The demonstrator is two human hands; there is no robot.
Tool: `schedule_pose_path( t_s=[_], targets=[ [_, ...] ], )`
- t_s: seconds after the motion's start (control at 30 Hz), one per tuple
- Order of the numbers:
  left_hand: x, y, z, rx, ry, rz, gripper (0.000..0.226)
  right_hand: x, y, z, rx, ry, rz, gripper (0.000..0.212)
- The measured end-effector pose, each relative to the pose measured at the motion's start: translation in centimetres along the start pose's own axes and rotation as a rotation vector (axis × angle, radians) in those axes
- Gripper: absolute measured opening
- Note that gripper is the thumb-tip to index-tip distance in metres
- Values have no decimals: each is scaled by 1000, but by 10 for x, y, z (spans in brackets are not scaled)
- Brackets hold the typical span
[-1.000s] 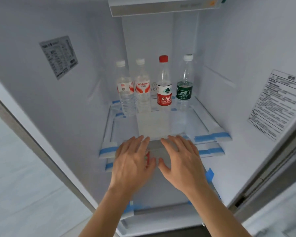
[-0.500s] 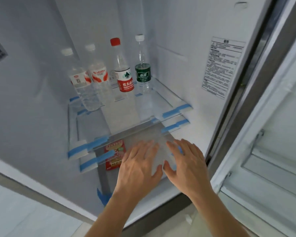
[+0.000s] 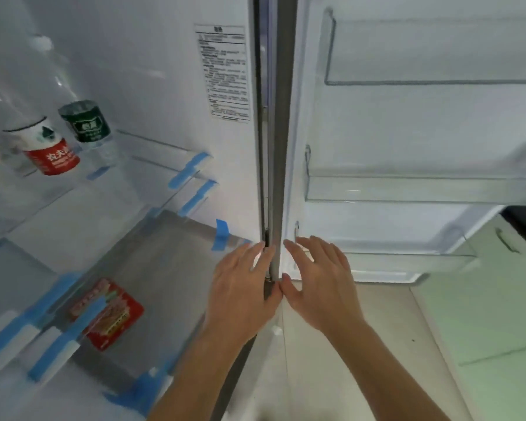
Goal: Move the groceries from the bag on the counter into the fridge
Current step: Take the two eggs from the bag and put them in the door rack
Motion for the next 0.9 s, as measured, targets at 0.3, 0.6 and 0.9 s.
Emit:
schedule_pose_path(
  t_s=[0.3,0.6,0.9],
  targets=[
    [-113,-30,19,104,-277,-87,61,-100,60,-82,-124,-330,-131,53],
    [-270,-39,-24,231,-647,-229,60,-177,134,-244,-308,-706,-196,49],
    [-409,-31,-86,316,-1020,-300,59,-204,193,-390,-414,-1087,-271,51]
  ],
)
Point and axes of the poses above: each hand's wrist, its own z-axis towards the middle knuckle, its own y-axis out of the back of the hand, x = y × z, the point moved 4 cm from there along z, towards the middle knuckle, and after that the axes turned 13 degrees about -y, right-handed, at the moved point
